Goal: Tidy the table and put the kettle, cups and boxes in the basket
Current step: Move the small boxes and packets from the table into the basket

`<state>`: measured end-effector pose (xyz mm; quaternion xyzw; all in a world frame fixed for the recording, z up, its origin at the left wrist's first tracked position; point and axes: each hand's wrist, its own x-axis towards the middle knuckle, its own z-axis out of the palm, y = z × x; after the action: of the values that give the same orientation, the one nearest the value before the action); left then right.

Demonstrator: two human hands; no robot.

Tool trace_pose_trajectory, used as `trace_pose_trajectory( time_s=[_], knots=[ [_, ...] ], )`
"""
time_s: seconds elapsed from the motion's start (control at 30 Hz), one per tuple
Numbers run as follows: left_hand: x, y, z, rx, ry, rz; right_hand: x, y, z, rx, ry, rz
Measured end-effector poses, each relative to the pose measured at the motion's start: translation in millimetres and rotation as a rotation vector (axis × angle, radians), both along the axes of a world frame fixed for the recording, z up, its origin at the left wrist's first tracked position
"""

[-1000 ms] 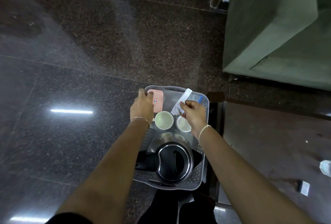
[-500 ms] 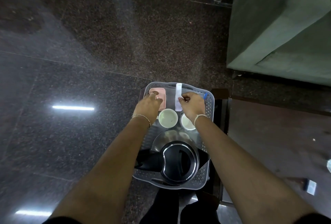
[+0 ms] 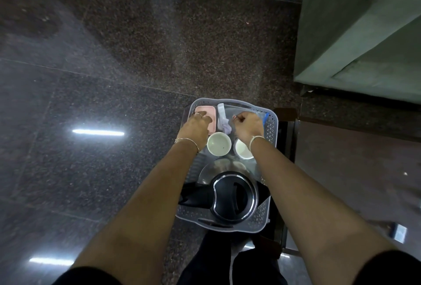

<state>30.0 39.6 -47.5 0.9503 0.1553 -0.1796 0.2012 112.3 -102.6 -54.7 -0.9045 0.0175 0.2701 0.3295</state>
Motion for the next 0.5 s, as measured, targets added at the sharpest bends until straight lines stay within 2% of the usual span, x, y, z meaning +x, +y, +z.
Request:
trace_pose_trajectory(
  time_s=[0.23,0.4,0.5],
  knots=[
    [0,-16,40,-0.048,-0.099,0.049,-6,-30,30,0.055,-0.010,-0.082],
    [21,-48,92,-0.034,-0.203,0.028,-4,-64,68,0.182,-0.088,-0.169],
    [36,-81,117,-0.116,-0.267,0.041,-1,-93,87,0.250,-0.104,-0.194]
  ],
)
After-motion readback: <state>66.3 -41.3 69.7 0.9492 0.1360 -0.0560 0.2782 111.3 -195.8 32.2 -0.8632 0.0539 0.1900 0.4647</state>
